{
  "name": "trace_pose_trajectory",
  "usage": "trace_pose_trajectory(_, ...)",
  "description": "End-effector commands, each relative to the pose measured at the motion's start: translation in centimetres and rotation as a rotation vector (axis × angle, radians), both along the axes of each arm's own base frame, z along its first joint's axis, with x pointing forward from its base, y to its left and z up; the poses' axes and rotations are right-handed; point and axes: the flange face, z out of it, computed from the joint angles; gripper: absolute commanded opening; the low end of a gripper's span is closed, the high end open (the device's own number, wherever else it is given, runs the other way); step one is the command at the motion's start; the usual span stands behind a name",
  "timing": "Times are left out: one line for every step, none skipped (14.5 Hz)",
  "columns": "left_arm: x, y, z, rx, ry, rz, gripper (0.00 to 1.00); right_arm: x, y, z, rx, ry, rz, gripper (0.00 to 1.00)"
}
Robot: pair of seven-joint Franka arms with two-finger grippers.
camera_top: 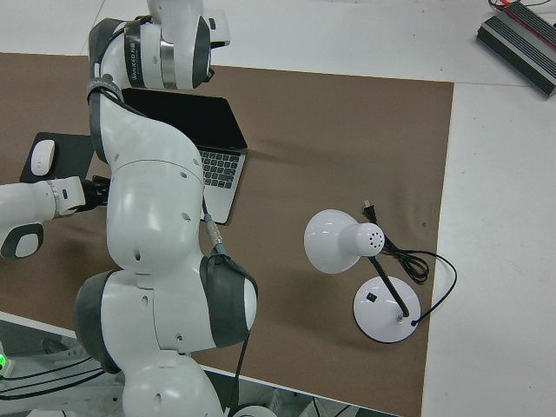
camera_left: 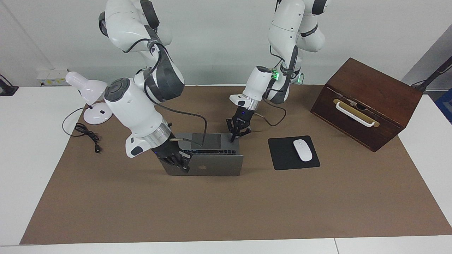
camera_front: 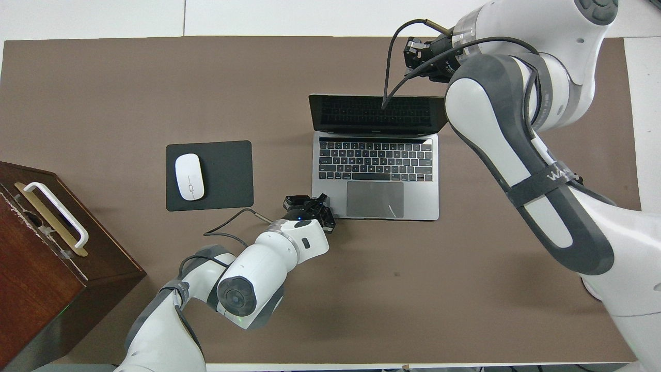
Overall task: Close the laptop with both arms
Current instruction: 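Hold the laptop base with the left gripper while the right gripper presses the screen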
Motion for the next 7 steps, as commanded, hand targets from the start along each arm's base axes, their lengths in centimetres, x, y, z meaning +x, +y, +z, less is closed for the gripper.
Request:
trace_pose_trajectory(-0.3,2.1,-2.7,0.052,-0.018,-0.026,0.0,0.1,0.1,-0.4,0.027,0.0,-0.021,0.0)
trace_pose_trajectory(-0.2,2.3,-3.2,0.059,-0.015,-0.026,0.0,0.1,0.2,-0.5,0.029,0.002,-0.02,0.0)
trace_pose_trajectory(-0.2,2.4,-3.5,0.064,-0.014,-0.028,0.0,0.0,0.2,-0.8,0.027,0.008,-0.019,0.0)
trace_pose_trajectory(-0.2,2.4,-3.8,0.068,-0.011,-0.029,0.0,0.0,0.2,-0.8,0.028,0.007,-0.02,0.0)
trace_pose_trajectory(-0.3,2.4,-3.9,0.07,-0.008,-0.031,0.0,0.0,0.2,-0.9,0.027,0.008,-0.02,0.0)
trace_pose_trajectory(-0.3,2.4,-3.9,0.069,-0.011,-0.032,0.0,0.0,0.2,-0.9,0.027,0.01,-0.019,0.0)
trace_pose_trajectory(-0.3,2.4,-3.9,0.069,-0.011,-0.032,0.0,-0.1,0.3,-1.0,0.027,0.014,-0.019,0.0)
